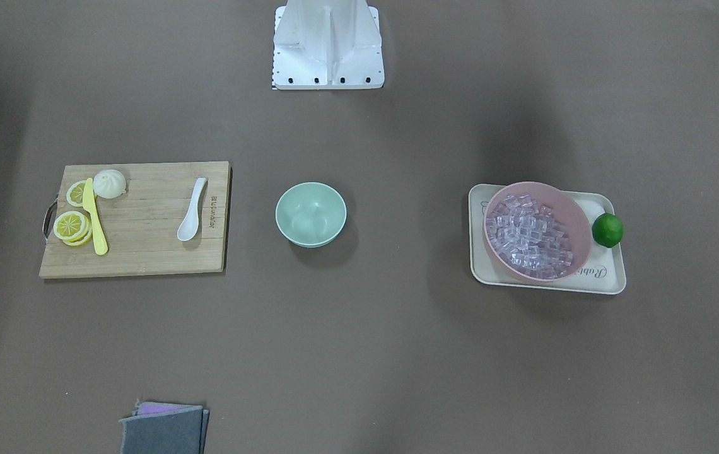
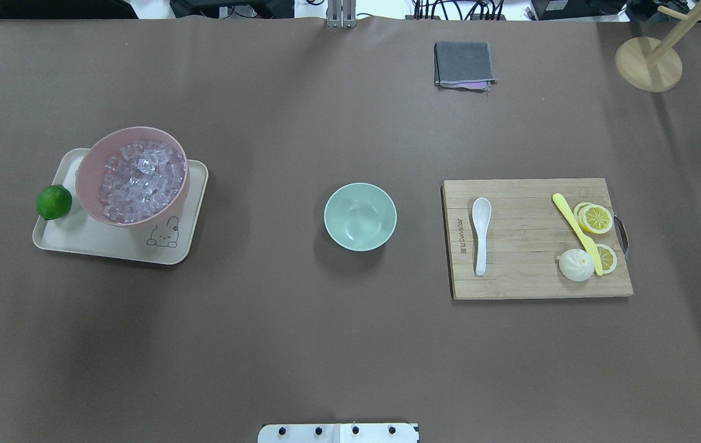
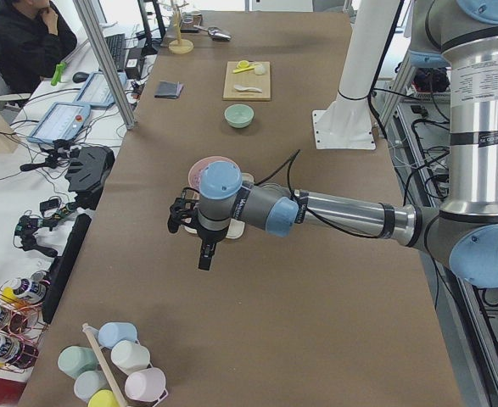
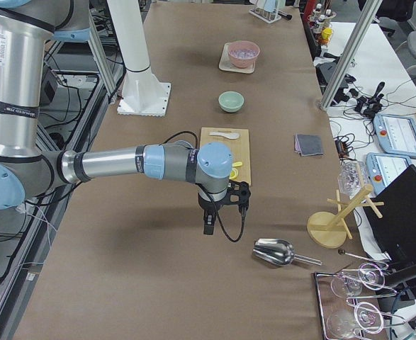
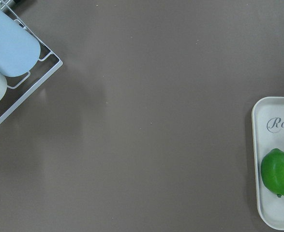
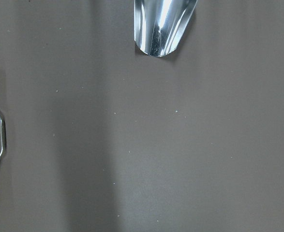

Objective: Put spoon and ice into bowl

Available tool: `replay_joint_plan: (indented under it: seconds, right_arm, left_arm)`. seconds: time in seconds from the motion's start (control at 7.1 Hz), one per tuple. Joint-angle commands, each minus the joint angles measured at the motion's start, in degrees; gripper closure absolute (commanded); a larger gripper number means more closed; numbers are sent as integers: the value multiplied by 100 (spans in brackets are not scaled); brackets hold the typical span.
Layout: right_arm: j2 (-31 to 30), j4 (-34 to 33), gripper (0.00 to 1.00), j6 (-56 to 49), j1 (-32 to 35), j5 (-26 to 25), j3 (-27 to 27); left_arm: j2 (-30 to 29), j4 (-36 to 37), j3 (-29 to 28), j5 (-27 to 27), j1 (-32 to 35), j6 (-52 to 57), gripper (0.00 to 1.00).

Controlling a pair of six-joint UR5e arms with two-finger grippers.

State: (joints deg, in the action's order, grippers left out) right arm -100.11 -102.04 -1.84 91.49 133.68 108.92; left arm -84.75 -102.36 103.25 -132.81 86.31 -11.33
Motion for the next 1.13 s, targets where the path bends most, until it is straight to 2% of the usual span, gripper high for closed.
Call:
replay_joint_plan:
  seconds: [0.0, 0.7, 0.85, 0.99]
  right_arm:
    - [-8, 0, 0, -1, 0, -26, -11]
    - [53, 0, 0, 8, 0, -53, 6]
    - [131, 9, 0, 34, 0, -18, 32]
    - [263, 9, 0, 182, 0, 9, 50]
  left_arm:
    - [-33, -3, 10, 0, 0, 0, 2]
    - [-147, 14, 19, -8, -18, 0, 2]
    - [-469, 14, 54, -8, -44, 0, 2]
    - [-672, 14, 46, -287, -114, 0, 2]
